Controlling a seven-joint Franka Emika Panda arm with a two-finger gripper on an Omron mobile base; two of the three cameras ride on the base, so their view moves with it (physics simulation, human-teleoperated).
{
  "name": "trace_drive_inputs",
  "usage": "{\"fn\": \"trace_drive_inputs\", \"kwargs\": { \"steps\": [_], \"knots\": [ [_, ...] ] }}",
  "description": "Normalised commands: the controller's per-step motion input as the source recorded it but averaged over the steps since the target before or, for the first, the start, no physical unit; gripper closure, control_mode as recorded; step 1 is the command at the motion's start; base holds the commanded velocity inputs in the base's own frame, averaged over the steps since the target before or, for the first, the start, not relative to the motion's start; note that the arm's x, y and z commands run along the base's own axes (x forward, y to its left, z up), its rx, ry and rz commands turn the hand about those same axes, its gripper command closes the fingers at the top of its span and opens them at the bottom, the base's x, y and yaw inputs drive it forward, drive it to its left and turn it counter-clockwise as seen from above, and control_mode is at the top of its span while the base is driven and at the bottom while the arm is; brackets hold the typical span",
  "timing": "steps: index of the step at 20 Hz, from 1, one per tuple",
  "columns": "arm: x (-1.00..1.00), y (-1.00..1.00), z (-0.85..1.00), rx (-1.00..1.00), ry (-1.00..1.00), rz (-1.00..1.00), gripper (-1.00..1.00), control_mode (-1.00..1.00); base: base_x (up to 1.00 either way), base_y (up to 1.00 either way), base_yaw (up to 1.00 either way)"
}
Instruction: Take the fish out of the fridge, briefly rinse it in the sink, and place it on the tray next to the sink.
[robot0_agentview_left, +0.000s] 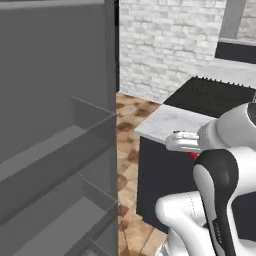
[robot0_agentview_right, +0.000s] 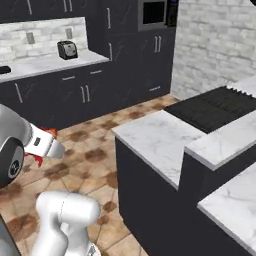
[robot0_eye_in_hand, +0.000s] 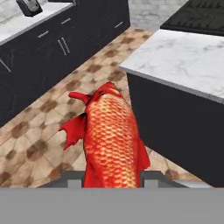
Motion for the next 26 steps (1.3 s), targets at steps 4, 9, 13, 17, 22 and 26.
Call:
{"fn": "trace_drive_inputs", "kwargs": {
  "steps": [4,9,13,17,22,26],
  "knots": [
    [0.00,0.00,0.00,0.00,0.00,0.00,1.00,1.00,0.68,-0.21,0.72],
    [0.00,0.00,0.00,0.00,0.00,0.00,1.00,1.00,1.00,-0.48,0.49],
    [0.00,0.00,0.00,0.00,0.00,0.00,1.00,1.00,1.00,0.00,0.54],
    [0.00,0.00,0.00,0.00,0.00,0.00,1.00,1.00,1.00,0.05,0.53],
    [0.00,0.00,0.00,0.00,0.00,0.00,1.00,1.00,1.00,0.11,0.49],
    [0.00,0.00,0.00,0.00,0.00,0.00,1.00,1.00,1.00,0.07,0.50]
  ]
}}
